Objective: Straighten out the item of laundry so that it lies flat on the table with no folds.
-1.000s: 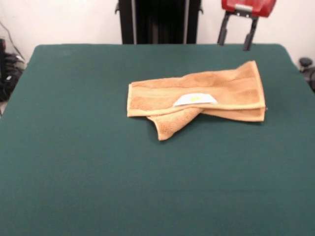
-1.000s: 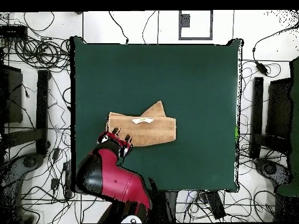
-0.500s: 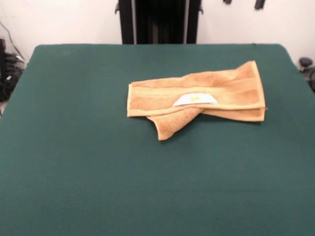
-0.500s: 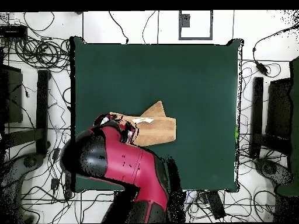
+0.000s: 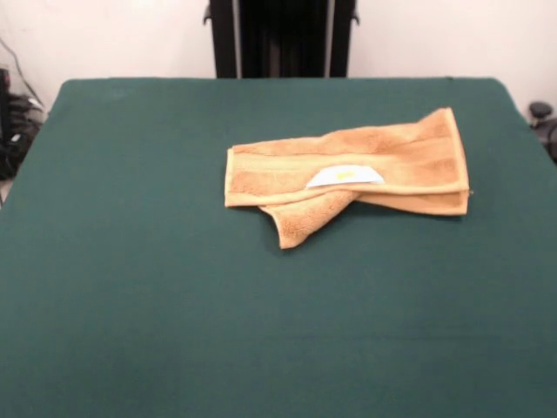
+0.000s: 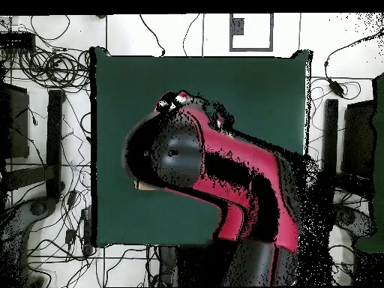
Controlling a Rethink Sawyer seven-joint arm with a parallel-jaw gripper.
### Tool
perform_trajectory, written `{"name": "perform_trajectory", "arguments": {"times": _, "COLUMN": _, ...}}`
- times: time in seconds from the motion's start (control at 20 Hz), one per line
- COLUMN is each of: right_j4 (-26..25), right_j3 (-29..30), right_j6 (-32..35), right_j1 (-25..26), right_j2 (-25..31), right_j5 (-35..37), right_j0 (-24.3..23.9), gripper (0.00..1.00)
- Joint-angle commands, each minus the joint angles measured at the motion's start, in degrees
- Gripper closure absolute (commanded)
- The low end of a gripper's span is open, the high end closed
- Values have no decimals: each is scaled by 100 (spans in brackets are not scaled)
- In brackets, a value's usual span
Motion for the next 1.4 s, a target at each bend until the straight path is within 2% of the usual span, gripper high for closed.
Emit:
{"name": "perform_trajectory", "arguments": {"times": 0.05, "right_j4": -348, "right_j3": -1681, "right_j6": -787, "right_j1": 558, "right_j2": 1084, "right_j5": 1734, "right_j0": -393, "gripper": 0}}
{"name": "perform_trajectory", "arguments": {"times": 0.25, "right_j4": -278, "right_j3": -2034, "right_j6": -431, "right_j1": 667, "right_j2": 1187, "right_j5": 2233, "right_j0": -456, "gripper": 0}}
{"name": "perform_trajectory", "arguments": {"times": 0.55, "right_j4": -328, "right_j3": -2242, "right_j6": 406, "right_j1": 791, "right_j2": 854, "right_j5": 2262, "right_j0": -214, "gripper": 0}}
{"name": "perform_trajectory", "arguments": {"times": 0.9, "right_j4": -291, "right_j3": -1716, "right_j6": 157, "right_j1": 744, "right_j2": 935, "right_j5": 2169, "right_j0": -169, "gripper": 0}}
{"name": "perform_trajectory", "arguments": {"times": 1.15, "right_j4": -206, "right_j3": -1608, "right_j6": -36, "right_j1": 874, "right_j2": 1133, "right_j5": 2728, "right_j0": -249, "gripper": 0}}
{"name": "perform_trajectory", "arguments": {"times": 1.4, "right_j4": -58, "right_j3": -990, "right_j6": 99, "right_j1": 781, "right_j2": 1257, "right_j5": 1911, "right_j0": -287, "gripper": 0}}
